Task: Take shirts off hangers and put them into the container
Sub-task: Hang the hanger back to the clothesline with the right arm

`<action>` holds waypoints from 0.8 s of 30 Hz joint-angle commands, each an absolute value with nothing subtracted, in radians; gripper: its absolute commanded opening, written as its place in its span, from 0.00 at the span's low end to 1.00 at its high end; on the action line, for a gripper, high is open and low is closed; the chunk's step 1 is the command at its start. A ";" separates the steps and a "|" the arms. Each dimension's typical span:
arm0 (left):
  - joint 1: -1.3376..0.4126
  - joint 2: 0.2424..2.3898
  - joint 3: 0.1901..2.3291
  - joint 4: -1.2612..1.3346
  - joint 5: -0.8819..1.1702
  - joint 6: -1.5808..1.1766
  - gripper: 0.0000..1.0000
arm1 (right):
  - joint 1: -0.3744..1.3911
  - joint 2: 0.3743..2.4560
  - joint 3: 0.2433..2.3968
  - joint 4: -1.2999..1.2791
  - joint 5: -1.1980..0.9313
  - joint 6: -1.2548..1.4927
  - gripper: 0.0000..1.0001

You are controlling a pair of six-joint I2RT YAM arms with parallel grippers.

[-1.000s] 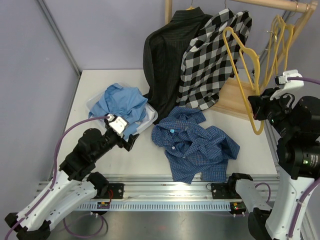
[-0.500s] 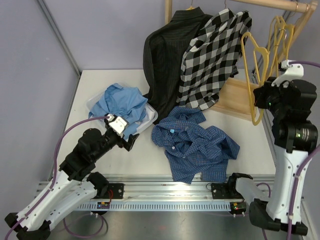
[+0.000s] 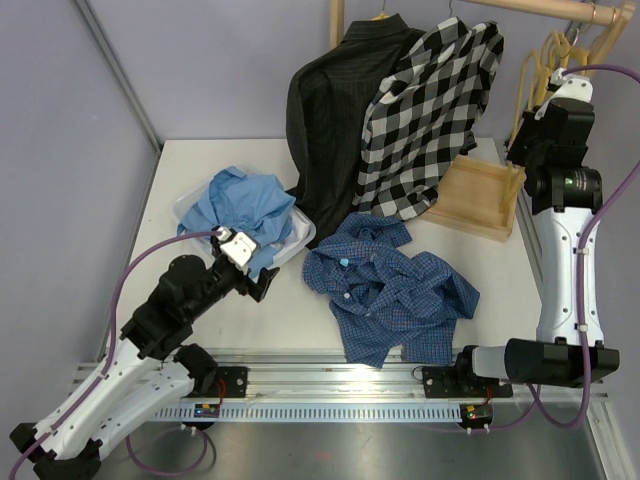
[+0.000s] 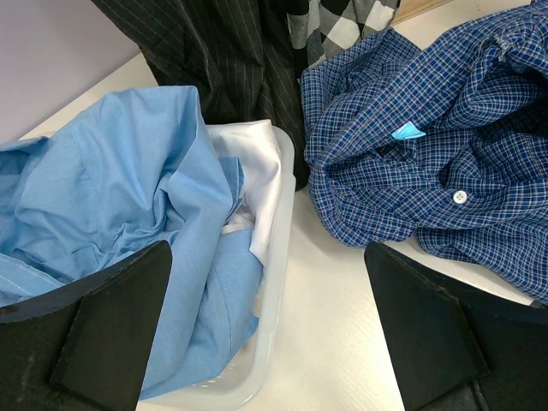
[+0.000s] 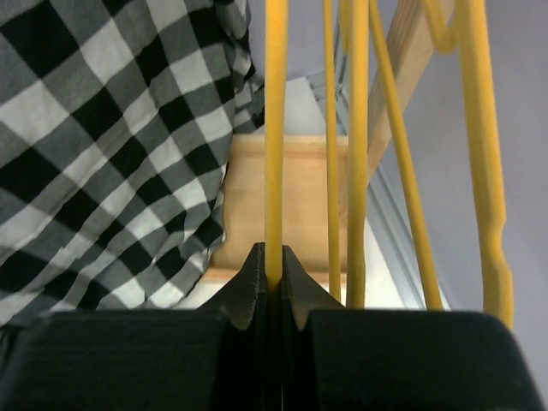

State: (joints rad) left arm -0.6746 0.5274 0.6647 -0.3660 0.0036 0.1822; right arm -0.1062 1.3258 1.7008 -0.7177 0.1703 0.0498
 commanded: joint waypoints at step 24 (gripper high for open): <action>-0.672 0.594 0.669 -0.314 0.015 0.175 0.99 | -0.041 1.539 1.818 -0.417 0.393 -0.064 0.00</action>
State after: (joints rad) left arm -0.6746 0.5861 0.6647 -0.3649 0.0074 0.1822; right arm -0.0448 1.5368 1.7985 -0.4808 0.4004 -0.0212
